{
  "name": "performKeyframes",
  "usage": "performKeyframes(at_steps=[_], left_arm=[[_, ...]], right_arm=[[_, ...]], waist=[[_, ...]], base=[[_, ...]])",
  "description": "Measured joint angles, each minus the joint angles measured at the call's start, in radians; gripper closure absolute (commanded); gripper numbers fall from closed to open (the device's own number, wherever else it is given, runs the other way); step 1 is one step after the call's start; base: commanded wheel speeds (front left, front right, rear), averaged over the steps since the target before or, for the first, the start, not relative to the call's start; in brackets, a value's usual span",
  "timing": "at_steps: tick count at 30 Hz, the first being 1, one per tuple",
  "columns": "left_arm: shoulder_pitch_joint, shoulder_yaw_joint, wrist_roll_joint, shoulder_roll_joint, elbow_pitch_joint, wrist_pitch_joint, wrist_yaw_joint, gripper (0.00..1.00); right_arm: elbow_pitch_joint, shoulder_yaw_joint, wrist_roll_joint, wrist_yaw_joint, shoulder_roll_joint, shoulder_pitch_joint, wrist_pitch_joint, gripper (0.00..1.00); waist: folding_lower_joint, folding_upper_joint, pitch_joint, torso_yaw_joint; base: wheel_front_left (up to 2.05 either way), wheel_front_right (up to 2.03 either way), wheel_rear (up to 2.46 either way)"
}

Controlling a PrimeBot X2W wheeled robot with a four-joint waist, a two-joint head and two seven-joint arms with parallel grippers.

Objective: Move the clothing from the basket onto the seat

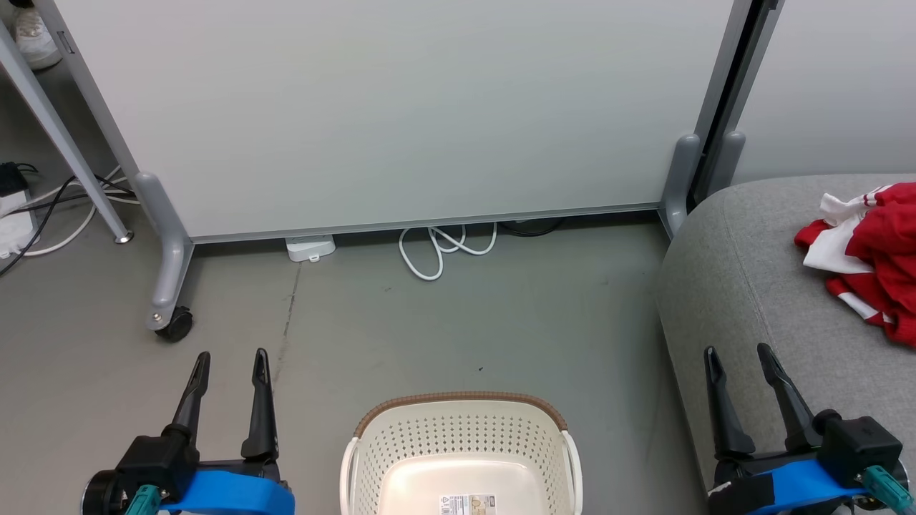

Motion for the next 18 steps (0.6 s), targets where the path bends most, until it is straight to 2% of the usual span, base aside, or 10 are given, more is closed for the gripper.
performKeyframes(at_steps=[3, 4, 10, 18], left_arm=[[0.000, 0.003, 0.002, -0.001, 0.002, 0.000, 0.000, 0.00], [0.000, 0.004, 0.002, -0.001, 0.001, 0.000, 0.000, 1.00], [0.034, -0.001, -0.005, -0.013, 0.053, 0.007, 0.000, 1.00], [0.035, 0.010, -0.154, -0.014, 0.058, 0.050, 0.000, 1.00]], right_arm=[[0.000, -0.001, 0.001, 0.000, 0.000, -0.001, 0.000, 0.00], [0.000, 0.000, 0.002, 0.000, 0.000, -0.001, 0.000, 1.00], [0.053, 0.000, 0.006, 0.000, 0.004, 0.019, 0.004, 1.00], [0.059, -0.008, 0.153, 0.000, 0.005, 0.019, 0.044, 1.00]], waist=[[0.0000, 0.0000, -0.001, 0.000], [0.0000, 0.0000, -0.001, 0.000], [0.0000, 0.0000, -0.001, -0.001], [0.0000, 0.0000, 0.001, -0.004]], base=[[0.00, 0.00, 0.00], [0.00, 0.00, 0.00], [0.00, 0.00, 0.00], [0.00, 0.00, 0.00]])
